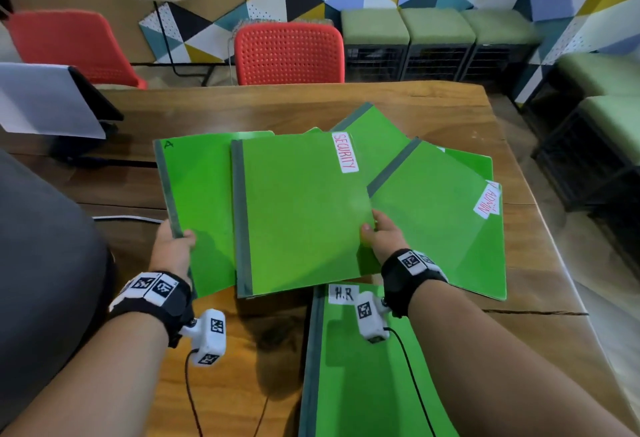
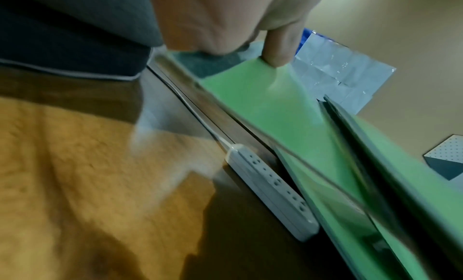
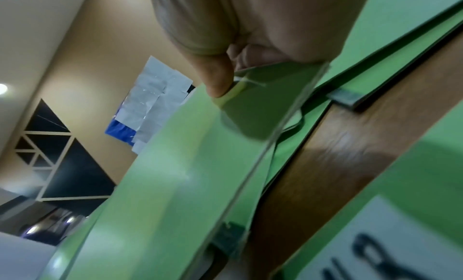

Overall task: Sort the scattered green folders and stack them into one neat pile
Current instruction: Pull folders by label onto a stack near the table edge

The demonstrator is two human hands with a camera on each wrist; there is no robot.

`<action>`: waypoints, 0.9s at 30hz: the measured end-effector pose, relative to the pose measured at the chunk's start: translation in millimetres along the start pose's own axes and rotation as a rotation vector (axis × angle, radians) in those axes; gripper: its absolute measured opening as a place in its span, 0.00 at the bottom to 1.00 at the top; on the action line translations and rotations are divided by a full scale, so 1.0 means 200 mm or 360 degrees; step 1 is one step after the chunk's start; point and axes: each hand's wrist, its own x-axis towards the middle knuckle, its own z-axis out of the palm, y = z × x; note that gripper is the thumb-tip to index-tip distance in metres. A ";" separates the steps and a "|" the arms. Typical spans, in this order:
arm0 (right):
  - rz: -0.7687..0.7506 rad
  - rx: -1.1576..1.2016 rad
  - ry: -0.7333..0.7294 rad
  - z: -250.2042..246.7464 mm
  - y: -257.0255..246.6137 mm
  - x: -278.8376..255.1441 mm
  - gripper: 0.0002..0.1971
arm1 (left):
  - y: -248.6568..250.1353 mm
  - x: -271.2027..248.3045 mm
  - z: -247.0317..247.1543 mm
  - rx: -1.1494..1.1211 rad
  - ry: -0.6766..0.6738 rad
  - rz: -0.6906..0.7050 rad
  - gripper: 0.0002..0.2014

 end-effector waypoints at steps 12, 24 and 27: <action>-0.0153 -0.0124 -0.0162 0.25 -0.04 0.03 0.25 | 0.12 -0.26 0.02 -0.0118 -0.0477 -0.0116 0.25; 0.0603 -0.0700 0.0792 -0.48 0.21 0.24 0.23 | 0.23 -0.23 0.76 0.0300 -0.0841 -0.0045 0.24; 0.0689 -0.0637 0.0842 -0.57 0.27 0.30 0.25 | 0.25 -0.17 0.94 0.0567 -0.0975 0.0014 0.16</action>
